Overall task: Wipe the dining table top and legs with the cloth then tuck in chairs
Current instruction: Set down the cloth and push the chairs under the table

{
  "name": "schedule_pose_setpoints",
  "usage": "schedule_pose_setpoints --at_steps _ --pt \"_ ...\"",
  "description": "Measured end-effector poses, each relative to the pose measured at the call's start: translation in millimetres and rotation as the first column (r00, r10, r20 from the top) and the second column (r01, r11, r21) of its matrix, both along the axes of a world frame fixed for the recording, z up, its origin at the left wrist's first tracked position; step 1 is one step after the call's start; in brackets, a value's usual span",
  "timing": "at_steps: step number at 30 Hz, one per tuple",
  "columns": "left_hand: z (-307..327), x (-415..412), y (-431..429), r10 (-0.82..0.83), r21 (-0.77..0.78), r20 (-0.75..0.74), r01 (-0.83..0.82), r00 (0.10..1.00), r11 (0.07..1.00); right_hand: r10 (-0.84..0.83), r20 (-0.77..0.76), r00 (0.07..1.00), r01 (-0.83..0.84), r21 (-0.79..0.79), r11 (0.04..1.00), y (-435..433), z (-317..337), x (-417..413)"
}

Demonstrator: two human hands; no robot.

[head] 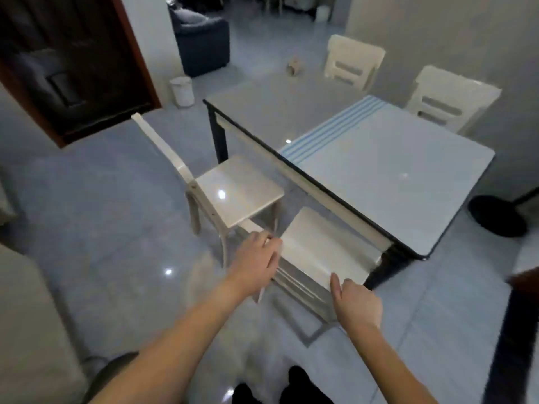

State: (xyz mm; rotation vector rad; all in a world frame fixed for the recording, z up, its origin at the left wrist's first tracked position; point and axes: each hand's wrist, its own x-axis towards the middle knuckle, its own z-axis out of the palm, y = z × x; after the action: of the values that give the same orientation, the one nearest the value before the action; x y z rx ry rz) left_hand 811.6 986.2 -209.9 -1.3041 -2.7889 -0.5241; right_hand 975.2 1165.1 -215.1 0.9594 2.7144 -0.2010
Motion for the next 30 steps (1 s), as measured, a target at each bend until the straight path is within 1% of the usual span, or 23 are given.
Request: schedule_pose_setpoints --at_steps 2,5,7,8,10,13,16,19,25,30 --pt "-3 -20 16 -0.084 -0.094 -0.047 0.079 0.995 0.992 -0.045 -0.055 0.997 0.046 0.024 0.999 -2 -2 -1" --pt "-5 -40 33 -0.224 -0.237 -0.094 0.197 0.97 0.952 -0.077 -0.056 0.995 0.079 0.03 0.996 -3 0 -2" --pt "-7 -49 40 -0.285 -0.301 -0.166 0.227 0.944 0.926 -0.103 -0.038 0.994 0.104 0.024 0.994 -1 2 -6" --pt "-11 -54 42 -0.298 -0.303 -0.196 0.231 0.934 0.924 -0.108 -0.028 0.994 0.109 0.027 0.994 -1 3 -8" --pt "-20 -64 48 -0.319 -0.267 -0.212 0.259 0.924 0.928 -0.117 -0.034 0.993 0.118 0.041 0.992 3 1 -11" --pt "-28 -77 60 -0.369 -0.197 -0.209 0.331 0.905 0.923 -0.135 -0.045 0.99 0.137 0.055 0.989 9 -3 -16" --pt "-31 -97 75 -0.379 -0.152 -0.227 0.351 0.897 0.924 -0.148 -0.054 0.987 0.152 0.067 0.986 19 1 -32" --pt "-31 -121 93 -0.39 -0.166 -0.213 0.36 0.896 0.918 -0.137 -0.057 0.989 0.141 0.075 0.987 33 6 -53" --pt "-27 -154 133 -0.421 -0.159 -0.182 0.396 0.888 0.904 -0.171 -0.07 0.983 0.177 0.095 0.98 67 8 -83" --pt "-30 -173 164 -0.418 -0.148 -0.16 0.397 0.894 0.906 -0.207 -0.03 0.978 0.209 0.104 0.972 98 6 -103"
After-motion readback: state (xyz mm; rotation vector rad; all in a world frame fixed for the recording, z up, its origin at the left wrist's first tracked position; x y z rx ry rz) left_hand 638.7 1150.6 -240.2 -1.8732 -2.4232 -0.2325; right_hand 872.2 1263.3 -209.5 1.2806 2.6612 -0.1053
